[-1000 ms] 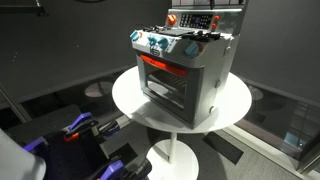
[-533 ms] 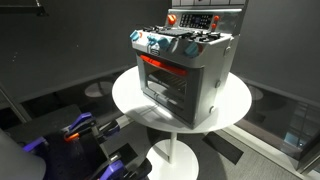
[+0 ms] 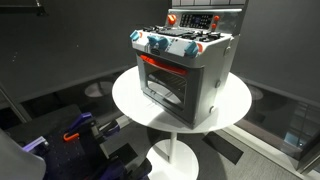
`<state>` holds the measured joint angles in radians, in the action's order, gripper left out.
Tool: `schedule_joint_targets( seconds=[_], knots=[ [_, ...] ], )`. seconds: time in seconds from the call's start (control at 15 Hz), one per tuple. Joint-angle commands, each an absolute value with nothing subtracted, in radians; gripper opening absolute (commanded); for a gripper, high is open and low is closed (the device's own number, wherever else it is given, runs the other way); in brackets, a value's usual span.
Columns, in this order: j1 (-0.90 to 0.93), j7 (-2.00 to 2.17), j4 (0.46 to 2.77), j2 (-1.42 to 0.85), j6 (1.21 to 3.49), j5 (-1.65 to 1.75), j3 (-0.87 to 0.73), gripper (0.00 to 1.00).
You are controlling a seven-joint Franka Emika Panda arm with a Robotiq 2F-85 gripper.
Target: Press the top button on the stove
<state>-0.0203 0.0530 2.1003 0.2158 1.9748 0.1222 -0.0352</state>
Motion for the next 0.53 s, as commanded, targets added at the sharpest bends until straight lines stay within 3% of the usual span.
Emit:
schedule_joint_targets(
  seconds=[0.0, 0.47],
  knots=[
    [-0.028, 0.066, 2.184, 0.317, 1.94, 0.099, -0.031, 1.0],
    [-0.03, 0.053, 2.188, 0.306, 1.951, 0.113, -0.028, 1.0]
  ],
)
